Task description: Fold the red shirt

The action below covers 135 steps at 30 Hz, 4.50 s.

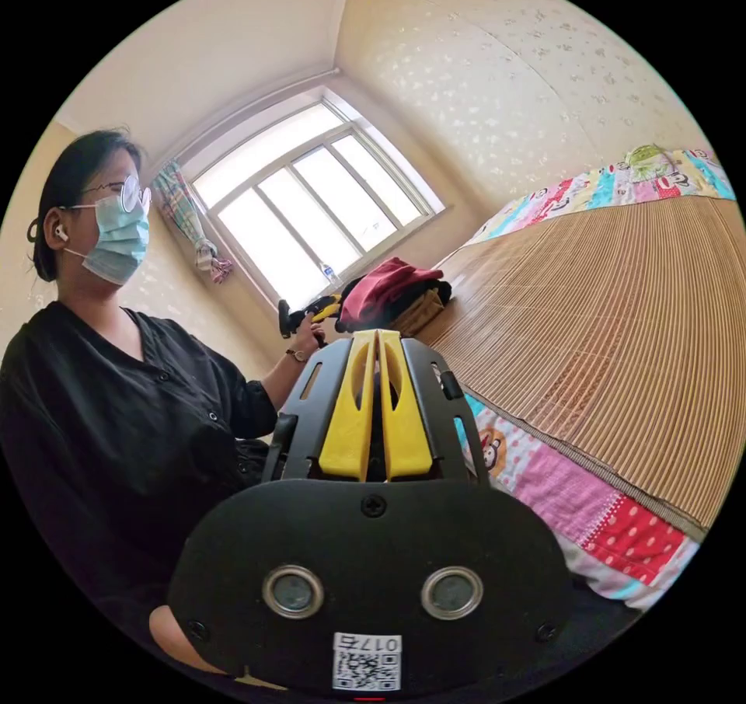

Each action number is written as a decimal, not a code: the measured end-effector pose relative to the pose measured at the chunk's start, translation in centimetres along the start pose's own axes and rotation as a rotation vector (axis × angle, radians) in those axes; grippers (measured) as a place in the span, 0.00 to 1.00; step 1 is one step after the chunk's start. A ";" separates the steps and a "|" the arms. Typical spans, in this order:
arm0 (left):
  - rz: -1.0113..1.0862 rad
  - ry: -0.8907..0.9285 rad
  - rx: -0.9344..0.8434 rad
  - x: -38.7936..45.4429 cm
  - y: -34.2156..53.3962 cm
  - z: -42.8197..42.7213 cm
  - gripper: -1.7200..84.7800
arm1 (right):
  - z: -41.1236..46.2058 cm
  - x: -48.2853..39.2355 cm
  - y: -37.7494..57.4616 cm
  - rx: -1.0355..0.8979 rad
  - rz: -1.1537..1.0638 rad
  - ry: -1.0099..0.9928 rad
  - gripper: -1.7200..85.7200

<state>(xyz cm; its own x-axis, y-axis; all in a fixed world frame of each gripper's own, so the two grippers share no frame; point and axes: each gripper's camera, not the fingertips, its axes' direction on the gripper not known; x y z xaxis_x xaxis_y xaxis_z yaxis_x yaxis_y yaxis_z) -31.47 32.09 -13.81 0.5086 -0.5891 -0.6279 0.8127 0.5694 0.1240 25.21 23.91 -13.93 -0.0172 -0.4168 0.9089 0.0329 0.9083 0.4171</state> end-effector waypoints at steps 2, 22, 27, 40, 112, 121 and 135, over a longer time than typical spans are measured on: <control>0.164 0.027 -0.063 5.8 0.9 1.3 0.16 | -0.7 0.9 0.9 0.005 0.047 -0.005 0.02; 0.576 -0.426 -0.457 21.5 -4.8 20.0 0.15 | 0.0 4.3 2.2 -0.139 0.090 -0.108 0.03; 0.701 -0.589 -0.404 23.2 -2.5 18.0 0.12 | -0.2 5.5 2.6 -0.161 0.111 -0.069 0.03; 0.649 0.376 -0.023 18.2 -7.6 -7.9 0.05 | -1.7 8.7 4.0 -0.154 0.112 0.022 0.02; 0.048 0.467 -0.532 24.2 6.9 7.3 0.07 | 53.0 4.0 -14.8 -0.933 -0.273 0.564 0.08; 0.221 1.365 -0.253 12.1 0.2 0.5 0.02 | 38.1 5.3 -12.9 -0.656 -0.273 0.324 0.08; 0.582 2.165 0.262 10.7 -11.0 -14.0 0.03 | 20.6 3.0 -0.6 -0.300 -0.280 0.304 0.09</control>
<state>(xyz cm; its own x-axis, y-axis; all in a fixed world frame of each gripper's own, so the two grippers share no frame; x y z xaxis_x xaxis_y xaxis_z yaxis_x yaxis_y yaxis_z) -38.91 27.53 -32.65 -0.1985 0.9749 -0.1010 0.8381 0.2223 0.4982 4.54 22.90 -11.43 0.2239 -0.6752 0.7028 0.3546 0.7281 0.5866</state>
